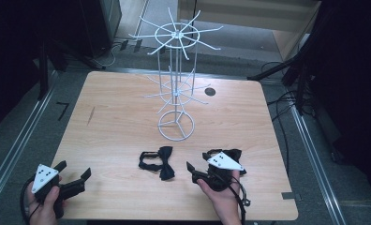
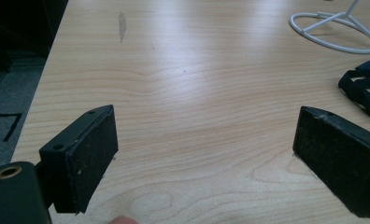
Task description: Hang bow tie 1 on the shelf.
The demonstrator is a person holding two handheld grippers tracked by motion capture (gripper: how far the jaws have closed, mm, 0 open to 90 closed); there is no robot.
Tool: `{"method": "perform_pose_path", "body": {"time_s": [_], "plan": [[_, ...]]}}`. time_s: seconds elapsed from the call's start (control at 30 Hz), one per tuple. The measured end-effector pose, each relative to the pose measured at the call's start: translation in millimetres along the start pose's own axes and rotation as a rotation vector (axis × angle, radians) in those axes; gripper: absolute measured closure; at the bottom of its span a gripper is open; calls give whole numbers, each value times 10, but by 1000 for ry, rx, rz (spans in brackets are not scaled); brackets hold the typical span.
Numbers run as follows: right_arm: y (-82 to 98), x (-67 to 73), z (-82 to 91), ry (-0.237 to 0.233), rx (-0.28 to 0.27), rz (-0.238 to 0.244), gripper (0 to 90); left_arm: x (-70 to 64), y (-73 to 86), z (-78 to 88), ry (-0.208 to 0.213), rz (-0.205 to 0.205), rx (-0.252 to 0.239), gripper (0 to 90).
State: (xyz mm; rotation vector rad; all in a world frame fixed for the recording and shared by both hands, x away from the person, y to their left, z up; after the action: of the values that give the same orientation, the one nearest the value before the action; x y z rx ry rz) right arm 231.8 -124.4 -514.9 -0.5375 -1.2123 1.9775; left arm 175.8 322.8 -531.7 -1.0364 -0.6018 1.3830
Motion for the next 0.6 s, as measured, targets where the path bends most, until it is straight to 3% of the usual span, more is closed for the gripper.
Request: {"method": "perform_pose_path", "body": {"time_s": [0.6], "plan": [[-64, 228, -245, -45, 29, 31, 321, 0, 0, 0, 4, -1, 2, 71]]}}
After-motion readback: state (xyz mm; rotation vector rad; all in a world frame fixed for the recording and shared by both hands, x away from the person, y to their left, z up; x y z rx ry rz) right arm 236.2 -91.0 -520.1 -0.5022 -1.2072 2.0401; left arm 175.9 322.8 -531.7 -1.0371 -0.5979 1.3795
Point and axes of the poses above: each handheld gripper's, and its own axes: z roughly backward along the jaws, y roughly out of its underside, x roughly to its left, the point moved 2 cm from there along -z, roughly forward along the jaws, and after that the axes turned 9 degrees about z, right-handed, at the moved point
